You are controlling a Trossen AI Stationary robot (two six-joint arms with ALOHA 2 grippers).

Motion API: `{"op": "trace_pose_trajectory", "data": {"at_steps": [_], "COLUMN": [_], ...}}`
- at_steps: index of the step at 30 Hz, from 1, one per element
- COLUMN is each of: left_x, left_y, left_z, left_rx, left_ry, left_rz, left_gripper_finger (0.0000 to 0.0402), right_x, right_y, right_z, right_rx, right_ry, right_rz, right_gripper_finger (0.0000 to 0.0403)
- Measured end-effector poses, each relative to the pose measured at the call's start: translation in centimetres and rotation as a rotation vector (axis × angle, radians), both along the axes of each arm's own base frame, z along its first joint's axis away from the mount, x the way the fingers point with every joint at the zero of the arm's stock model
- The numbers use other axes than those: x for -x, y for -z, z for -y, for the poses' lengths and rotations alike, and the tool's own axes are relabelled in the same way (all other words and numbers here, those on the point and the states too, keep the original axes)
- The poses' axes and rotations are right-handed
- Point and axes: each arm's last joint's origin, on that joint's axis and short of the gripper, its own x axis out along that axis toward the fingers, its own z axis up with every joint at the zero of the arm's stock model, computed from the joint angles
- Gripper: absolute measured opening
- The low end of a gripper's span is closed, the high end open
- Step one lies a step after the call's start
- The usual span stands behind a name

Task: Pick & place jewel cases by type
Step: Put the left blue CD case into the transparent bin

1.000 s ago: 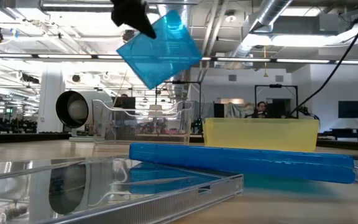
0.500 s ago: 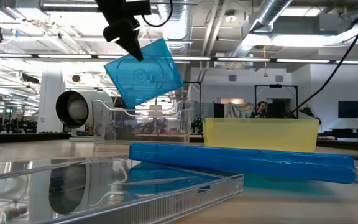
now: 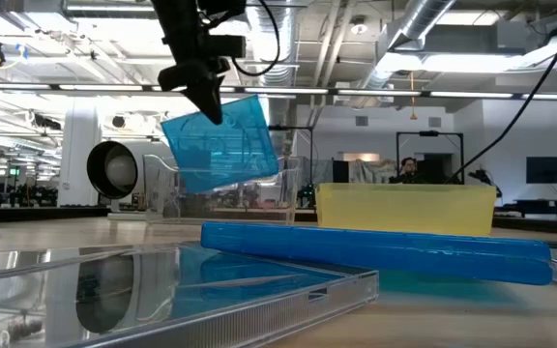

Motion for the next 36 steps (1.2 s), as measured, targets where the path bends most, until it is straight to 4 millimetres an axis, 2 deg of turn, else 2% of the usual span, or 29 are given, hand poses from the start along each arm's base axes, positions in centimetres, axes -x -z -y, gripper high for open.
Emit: {"op": "trace_pose_trajectory", "data": {"at_steps": [8,17,22,29,36], "left_x": [-0.7,-3.4,-4.3,-4.6,-4.3], "left_y": [-0.4,0.2,0.4,0.1,0.2], "left_z": [-0.7,-2.6,-3.8,-5.9,-7.6], "left_rx": [0.075,0.202,0.283,0.425,0.495], "left_ry": [-0.009,-0.002,-0.010,-0.014,-0.003], "left_rz": [-0.096,-0.172,-0.234,-0.254,-0.227], "left_gripper_finger": [0.0035,0.0035,0.0036,0.0036,0.0036], "right_x": [-0.1,-0.1,-0.1,-0.1,-0.1], "right_y": [0.0,0.0,0.0,0.0,0.0], "right_z": [0.1,0.1,0.1,0.1,0.1], "right_rx": [0.002,0.000,0.000,-0.004,-0.006], "right_ry": [0.003,0.005,0.005,0.006,0.008], "right_rz": [0.000,-0.001,-0.002,-0.009,-0.014], "right_gripper_finger": [0.0107,0.0107,0.0107,0.0107,0.0107]}}
